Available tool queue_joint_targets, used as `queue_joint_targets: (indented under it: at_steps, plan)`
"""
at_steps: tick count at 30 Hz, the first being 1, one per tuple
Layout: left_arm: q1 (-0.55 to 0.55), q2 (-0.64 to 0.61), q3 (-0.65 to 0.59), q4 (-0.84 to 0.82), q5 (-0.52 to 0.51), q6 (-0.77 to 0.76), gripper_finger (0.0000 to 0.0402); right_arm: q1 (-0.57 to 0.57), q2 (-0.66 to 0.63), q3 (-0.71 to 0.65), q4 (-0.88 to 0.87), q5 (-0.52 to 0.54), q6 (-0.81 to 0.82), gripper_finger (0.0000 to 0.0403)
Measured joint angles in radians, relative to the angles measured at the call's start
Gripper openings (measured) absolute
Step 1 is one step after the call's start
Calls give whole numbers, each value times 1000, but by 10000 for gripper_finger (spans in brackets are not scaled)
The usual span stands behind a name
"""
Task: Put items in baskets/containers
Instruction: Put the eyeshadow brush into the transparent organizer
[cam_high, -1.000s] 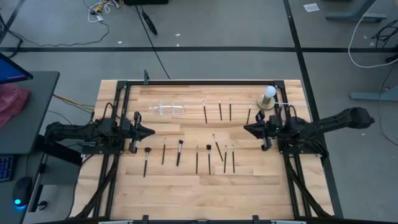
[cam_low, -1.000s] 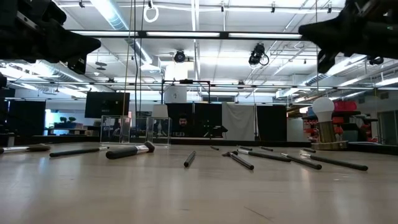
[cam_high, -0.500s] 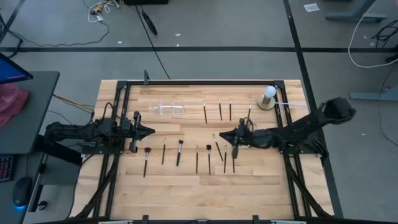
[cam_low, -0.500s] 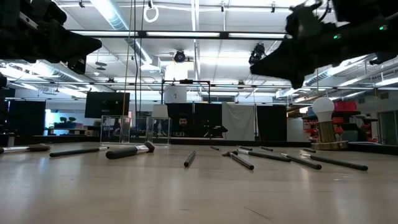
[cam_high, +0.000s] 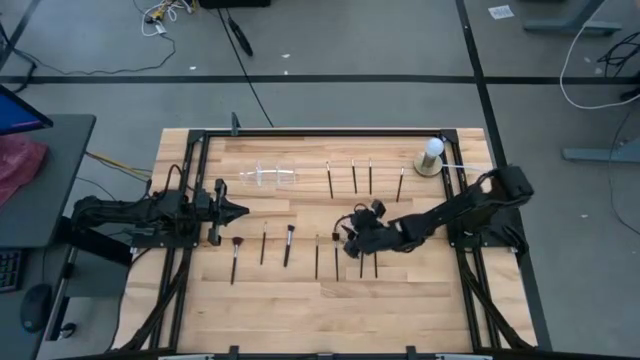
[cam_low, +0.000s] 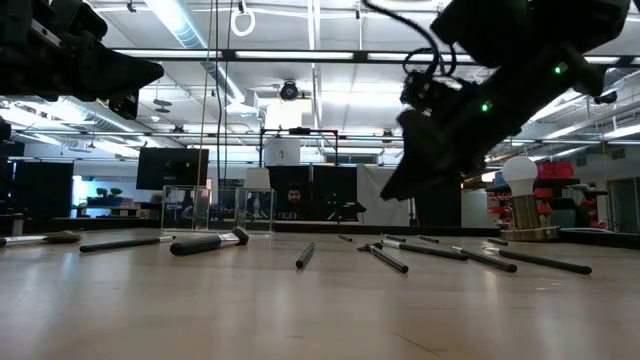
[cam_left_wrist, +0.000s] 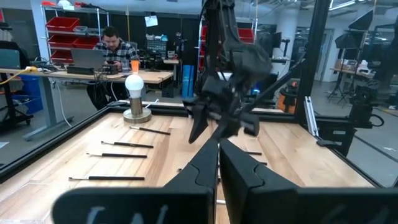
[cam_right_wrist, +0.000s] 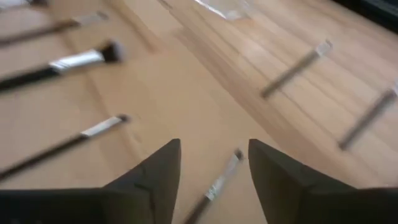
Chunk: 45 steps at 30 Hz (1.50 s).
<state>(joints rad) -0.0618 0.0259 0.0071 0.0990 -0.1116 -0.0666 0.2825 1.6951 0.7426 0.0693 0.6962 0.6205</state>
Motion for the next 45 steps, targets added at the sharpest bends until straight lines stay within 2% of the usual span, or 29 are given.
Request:
queue_joint_targets:
  at_steps: [3, 7, 18, 24, 28, 36, 45]
  plan:
    - [0, 0, 0, 0, 0, 0, 18, 9, 52, 12, -44, 50, 112, 192]
    - [0, 0, 0, 0, 0, -6, 18, 14, 108, 9, -41, 56, 184, 186]
    - [0, 0, 0, 0, 0, -21, 18, 16, 210, 10, 13, 76, 169, 159]
    - [0, 0, 0, 0, 0, -27, 18, 15, 224, 11, 16, 64, 202, 132]
    - [0, 0, 0, 0, 0, -27, 18, 13, 224, 11, 12, 33, 202, 102]
    - [0, 0, 0, 0, 0, -27, 18, 4, 224, 11, 7, -4, 176, 14]
    - [0, 0, 0, -10, 0, -27, 18, 3, 224, 7, 38, -8, 109, 9]
